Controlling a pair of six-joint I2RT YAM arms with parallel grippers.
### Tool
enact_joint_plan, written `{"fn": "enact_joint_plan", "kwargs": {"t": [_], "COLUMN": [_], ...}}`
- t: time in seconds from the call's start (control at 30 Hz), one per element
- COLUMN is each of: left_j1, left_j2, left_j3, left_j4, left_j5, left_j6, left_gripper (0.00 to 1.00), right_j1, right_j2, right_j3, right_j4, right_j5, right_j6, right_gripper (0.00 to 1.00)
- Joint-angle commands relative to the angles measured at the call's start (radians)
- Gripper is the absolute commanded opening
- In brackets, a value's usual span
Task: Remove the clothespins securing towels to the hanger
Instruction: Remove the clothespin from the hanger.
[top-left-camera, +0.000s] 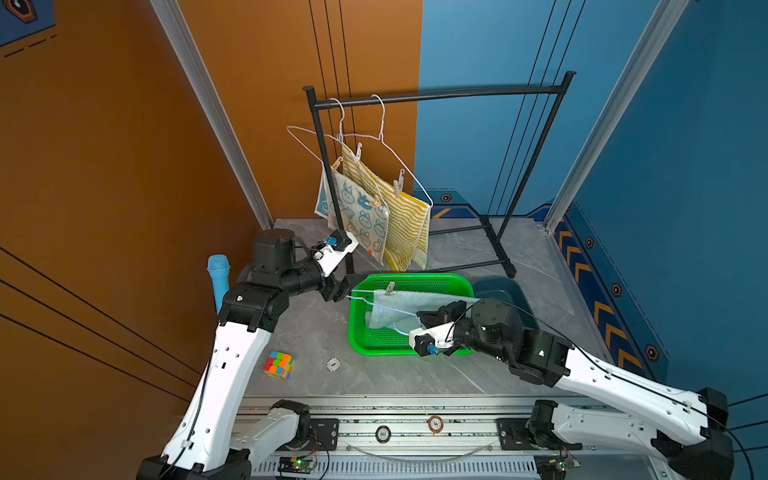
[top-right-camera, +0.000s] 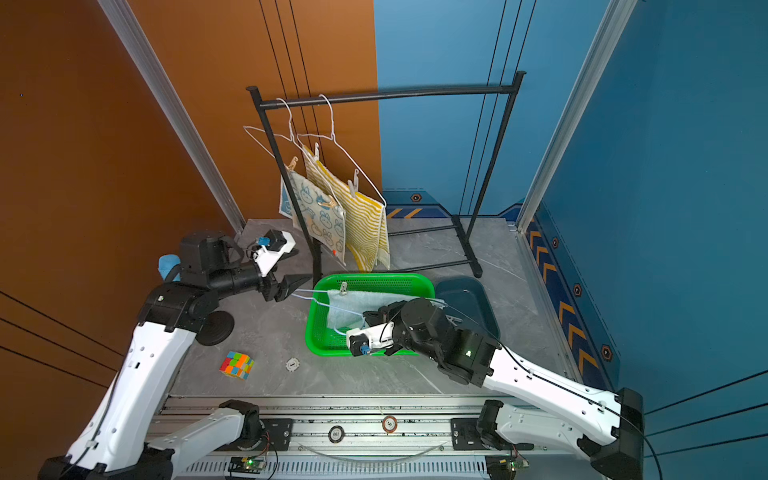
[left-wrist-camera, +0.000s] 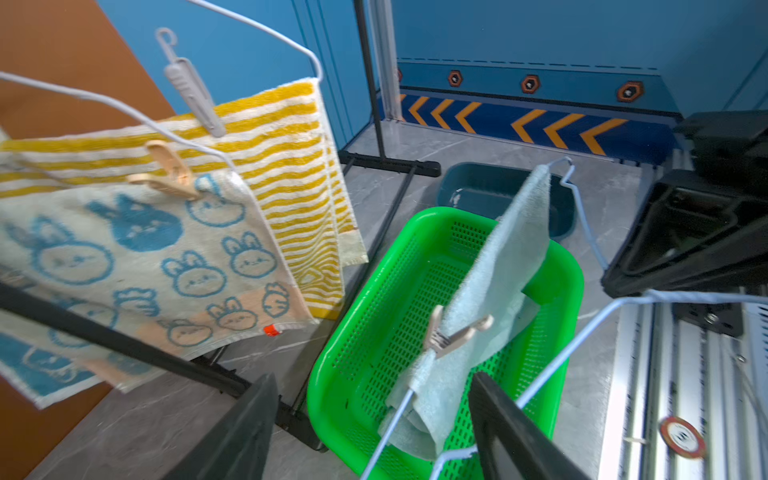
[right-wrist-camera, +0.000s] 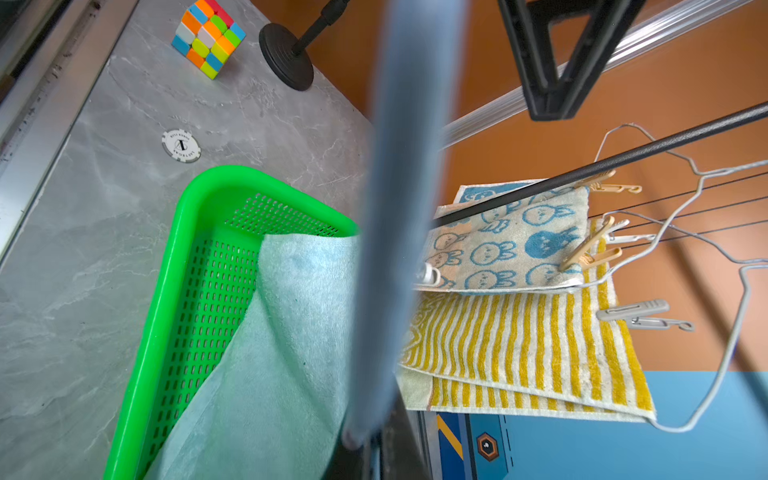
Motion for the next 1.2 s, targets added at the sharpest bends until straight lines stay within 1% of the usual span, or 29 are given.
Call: {"fn": "enact_joint_plan", "kwargs": {"t": [0.0, 0.13, 0.27, 0.4, 0.53, 0.67, 0.97, 1.17], "left_j1": [-0.090, -0.175, -0.222, -0.252, -0.280, -0.310, -0.357, -0.375], "left_j2": [0.043, 0.100, 0.161, 0.226, 0.268, 0.309, 0.399, 0.430], "left_j3": [0.069, 0.114, 0.166, 0.221, 0.238, 0.250, 0.293, 0.307], "left_j4": [-0.167, -0.237, -0.302, -0.368, -0.399, -0.413, -0.431, -0.435], "left_j5": [-0.100, -0.160, -0.206, -0.251, -0.283, -0.328, -0.387, -0.412], "left_j6": [0.145, 0.197, 0.242, 0.276, 0.295, 0.308, 0.321, 0.331], "left_gripper": [0.75, 0.74, 0.74, 0.73, 0.73, 0.74, 0.73, 0.69], "right_j1": [0.028, 0.056, 0.082, 0.098, 0.105, 0.114, 0.119, 0.121], "right_j2": [-0.040, -0.052, -0.059, -0.060, -0.061, -0.059, -0.054, -0.052], "right_j3": [-0.030, -0.058, -0.081, -0.092, -0.094, -0.095, -0.094, -0.094], "right_j4": [0.093, 0.100, 0.099, 0.096, 0.087, 0.077, 0.073, 0.067], "right_j5": [0.100, 0.142, 0.161, 0.183, 0.186, 0.192, 0.188, 0.190], "right_j6": [-0.097, -0.145, -0.196, -0.234, -0.246, -0.265, -0.278, -0.280], "right_gripper": [0.00, 0.00, 0.00, 0.00, 0.00, 0.00, 0.00, 0.00]}}
